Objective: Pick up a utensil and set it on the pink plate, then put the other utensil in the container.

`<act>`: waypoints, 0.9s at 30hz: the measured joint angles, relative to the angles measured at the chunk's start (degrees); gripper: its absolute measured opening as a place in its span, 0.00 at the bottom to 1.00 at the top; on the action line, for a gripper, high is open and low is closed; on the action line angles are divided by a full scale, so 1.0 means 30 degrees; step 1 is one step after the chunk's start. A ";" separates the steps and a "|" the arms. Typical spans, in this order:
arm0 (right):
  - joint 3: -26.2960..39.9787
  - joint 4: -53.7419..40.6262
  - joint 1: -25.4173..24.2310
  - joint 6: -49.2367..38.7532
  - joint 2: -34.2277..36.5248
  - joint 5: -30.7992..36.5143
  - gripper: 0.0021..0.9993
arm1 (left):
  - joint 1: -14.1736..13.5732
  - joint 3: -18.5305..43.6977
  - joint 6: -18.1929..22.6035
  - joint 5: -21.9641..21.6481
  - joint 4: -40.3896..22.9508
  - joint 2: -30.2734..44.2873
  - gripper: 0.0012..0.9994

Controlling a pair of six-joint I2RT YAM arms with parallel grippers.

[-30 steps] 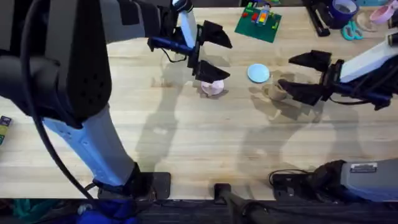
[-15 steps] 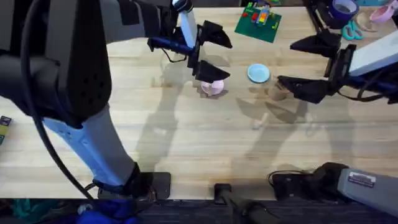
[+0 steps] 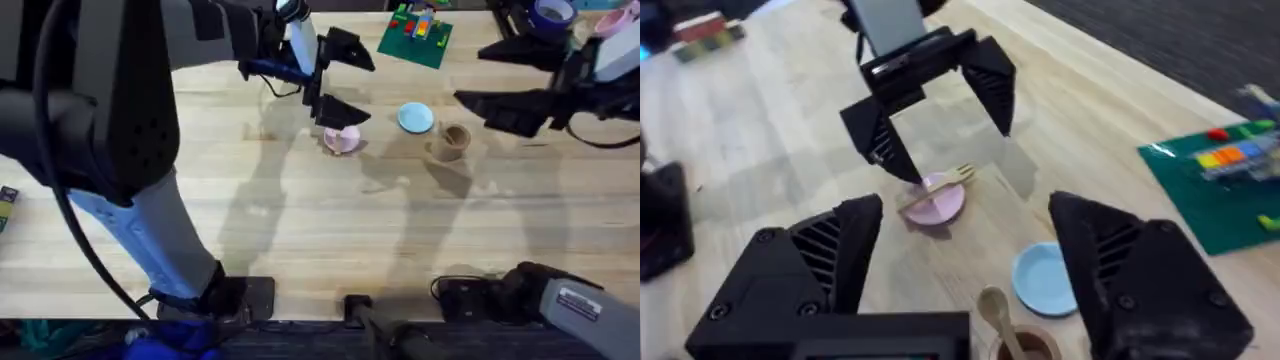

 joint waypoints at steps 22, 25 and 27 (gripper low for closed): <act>0.0593 -0.0045 0.0000 0.3082 -0.1536 0.3078 1.00 | 0.0167 0.5311 -1.6163 -1.4194 0.0780 -0.0042 0.99; 0.0593 -0.0052 0.0000 0.3711 -0.1536 0.3899 1.00 | 0.0240 0.5891 -1.7230 -1.5758 -0.0688 -0.0421 0.99; 0.0593 -0.0056 0.0000 0.4289 -0.1536 0.4415 1.00 | 0.0233 0.5894 -1.7610 -1.6703 -0.1349 -0.0993 0.99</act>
